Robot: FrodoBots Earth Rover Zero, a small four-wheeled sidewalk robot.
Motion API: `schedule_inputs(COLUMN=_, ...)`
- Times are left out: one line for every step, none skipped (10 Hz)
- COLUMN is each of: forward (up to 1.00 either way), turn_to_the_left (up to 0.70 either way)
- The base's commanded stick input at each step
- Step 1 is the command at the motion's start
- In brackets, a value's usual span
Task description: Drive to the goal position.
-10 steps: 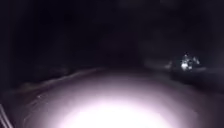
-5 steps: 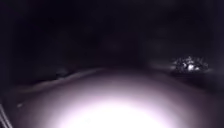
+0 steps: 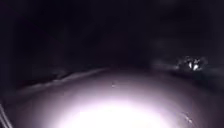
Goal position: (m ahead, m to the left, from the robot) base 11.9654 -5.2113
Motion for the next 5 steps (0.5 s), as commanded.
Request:
schedule_inputs(forward=1.0, turn_to_the_left=-0.27)
schedule_inputs(forward=1.0, turn_to_the_left=-0.27)
schedule_inputs(forward=1.0, turn_to_the_left=-0.27)
schedule_inputs(forward=1.0, turn_to_the_left=-0.27)
schedule_inputs(forward=1.0, turn_to_the_left=-0.27)
